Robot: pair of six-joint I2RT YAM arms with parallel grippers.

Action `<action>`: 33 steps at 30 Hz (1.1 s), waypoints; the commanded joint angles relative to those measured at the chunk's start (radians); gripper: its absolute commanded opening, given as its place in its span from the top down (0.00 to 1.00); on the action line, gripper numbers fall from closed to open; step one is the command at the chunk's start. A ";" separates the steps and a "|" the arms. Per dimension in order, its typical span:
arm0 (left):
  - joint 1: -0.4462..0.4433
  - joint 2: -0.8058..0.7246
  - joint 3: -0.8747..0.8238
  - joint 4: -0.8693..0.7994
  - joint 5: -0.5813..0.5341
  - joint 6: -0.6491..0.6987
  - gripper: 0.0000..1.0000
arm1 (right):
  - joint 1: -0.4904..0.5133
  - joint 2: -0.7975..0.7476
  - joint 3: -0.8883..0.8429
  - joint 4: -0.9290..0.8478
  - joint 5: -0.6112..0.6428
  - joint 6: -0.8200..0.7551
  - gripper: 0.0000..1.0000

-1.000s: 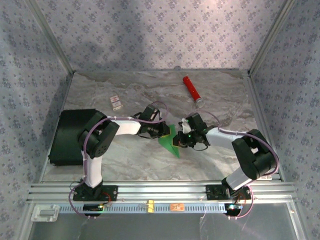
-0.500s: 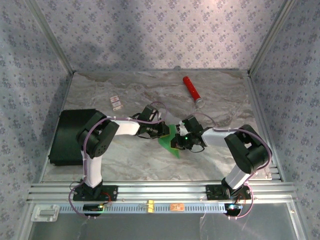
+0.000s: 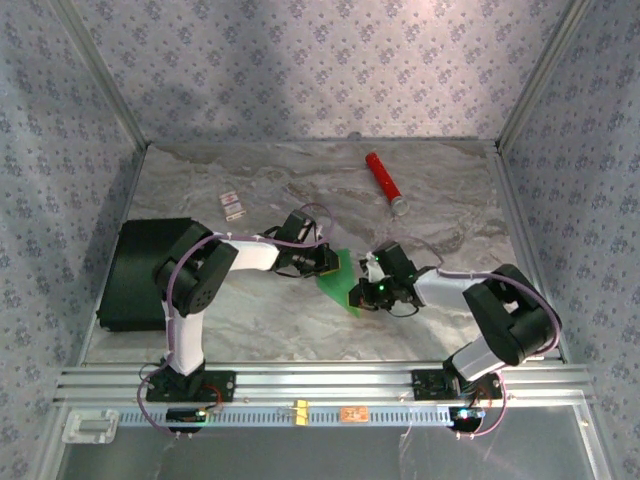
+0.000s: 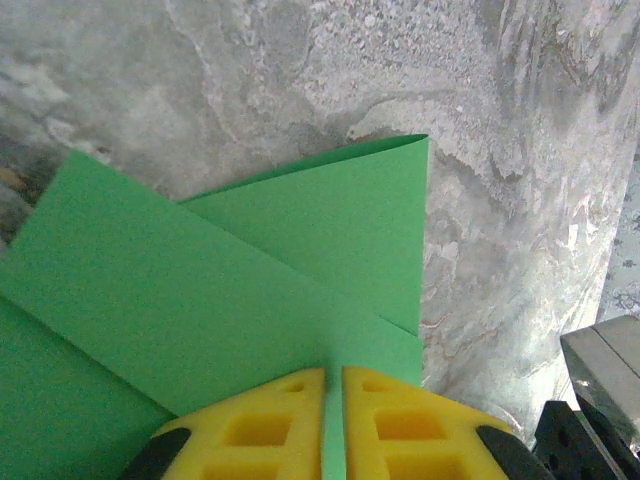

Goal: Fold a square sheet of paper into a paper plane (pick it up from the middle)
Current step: Fourth fold the wing at the center of the table.

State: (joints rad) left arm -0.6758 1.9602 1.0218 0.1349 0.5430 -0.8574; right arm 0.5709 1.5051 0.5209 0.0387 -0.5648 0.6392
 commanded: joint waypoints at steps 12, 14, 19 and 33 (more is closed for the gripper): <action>0.016 0.044 -0.031 -0.078 -0.055 0.003 0.87 | -0.009 -0.120 -0.118 -0.109 -0.047 -0.003 0.94; 0.016 0.043 -0.031 -0.078 -0.055 0.002 0.87 | -0.009 -0.144 -0.117 -0.122 -0.044 0.000 0.94; 0.014 0.042 -0.031 -0.079 -0.054 0.001 0.88 | -0.009 -0.190 -0.091 -0.122 -0.036 0.024 0.94; 0.016 0.043 -0.034 -0.077 -0.048 -0.003 0.87 | -0.009 -0.002 -0.029 -0.001 -0.052 0.047 0.93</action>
State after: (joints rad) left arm -0.6739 1.9602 1.0218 0.1341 0.5461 -0.8654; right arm 0.5629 1.4727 0.5079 0.0189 -0.6029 0.6704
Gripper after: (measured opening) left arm 0.126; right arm 0.068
